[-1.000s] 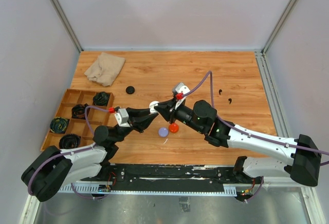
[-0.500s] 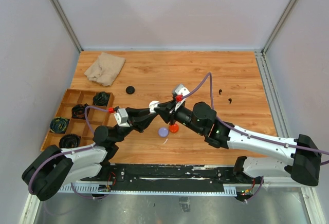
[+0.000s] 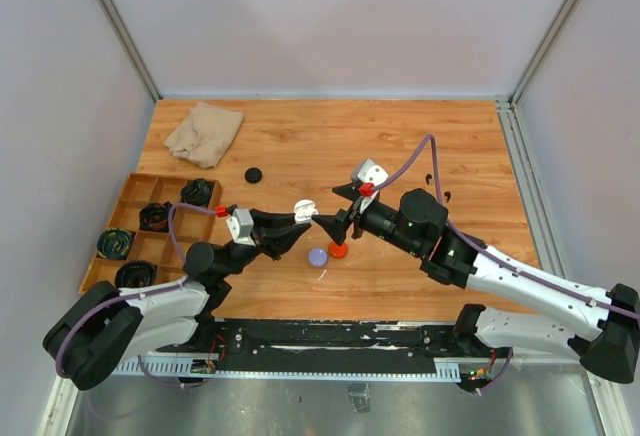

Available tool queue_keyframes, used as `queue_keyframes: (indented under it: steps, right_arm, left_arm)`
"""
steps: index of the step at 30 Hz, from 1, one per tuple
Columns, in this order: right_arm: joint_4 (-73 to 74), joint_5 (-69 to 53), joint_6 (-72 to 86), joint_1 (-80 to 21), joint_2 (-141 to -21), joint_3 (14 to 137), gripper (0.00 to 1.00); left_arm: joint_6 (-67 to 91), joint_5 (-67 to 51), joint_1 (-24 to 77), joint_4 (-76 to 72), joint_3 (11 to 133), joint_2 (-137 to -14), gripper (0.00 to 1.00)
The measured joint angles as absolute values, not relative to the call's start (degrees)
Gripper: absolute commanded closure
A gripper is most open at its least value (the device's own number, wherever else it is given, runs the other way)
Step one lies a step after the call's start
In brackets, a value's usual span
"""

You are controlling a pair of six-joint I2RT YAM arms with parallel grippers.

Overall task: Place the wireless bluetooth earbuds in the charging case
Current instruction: Place the earbud in the charging case, then close the charging case, then place the charging case at the center of the board.

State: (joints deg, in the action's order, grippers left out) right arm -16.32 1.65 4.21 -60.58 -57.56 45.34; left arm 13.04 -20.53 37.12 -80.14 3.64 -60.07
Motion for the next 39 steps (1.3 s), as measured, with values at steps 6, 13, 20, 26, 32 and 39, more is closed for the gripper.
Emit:
queue_keyframes:
  steps: [6,13,20,26,32,39]
  right_arm:
    - [-8.6,-11.2,1.2,-52.4,-57.2,47.7,0.08]
    - [-2.3,-26.2,-1.8,-46.2,-57.8,48.4,0.01]
    - [1.0,-35.8,-5.2,-46.0,-61.7,50.2,0.02]
    - [1.9,-41.2,-6.5,-46.0,-64.8,51.3,0.01]
    - [2.9,-44.0,-7.7,-45.6,-65.3,52.1,0.02]
    - [4.9,-44.3,-9.4,-45.5,-65.3,52.6,0.01]
  left_arm:
    - [13.6,-24.6,37.1,-77.7,5.2,-60.5,1.00]
    - [13.5,-30.2,37.1,-74.2,7.3,-60.5,1.00]
    - [13.6,-33.9,37.1,-72.7,9.3,-61.1,1.00]
    - [14.3,-34.5,37.1,-72.1,9.9,-62.2,1.00]
    - [15.7,-33.5,37.1,-71.0,10.2,-63.2,1.00]
    - [17.1,-31.0,37.1,-68.6,10.9,-64.5,1.00]
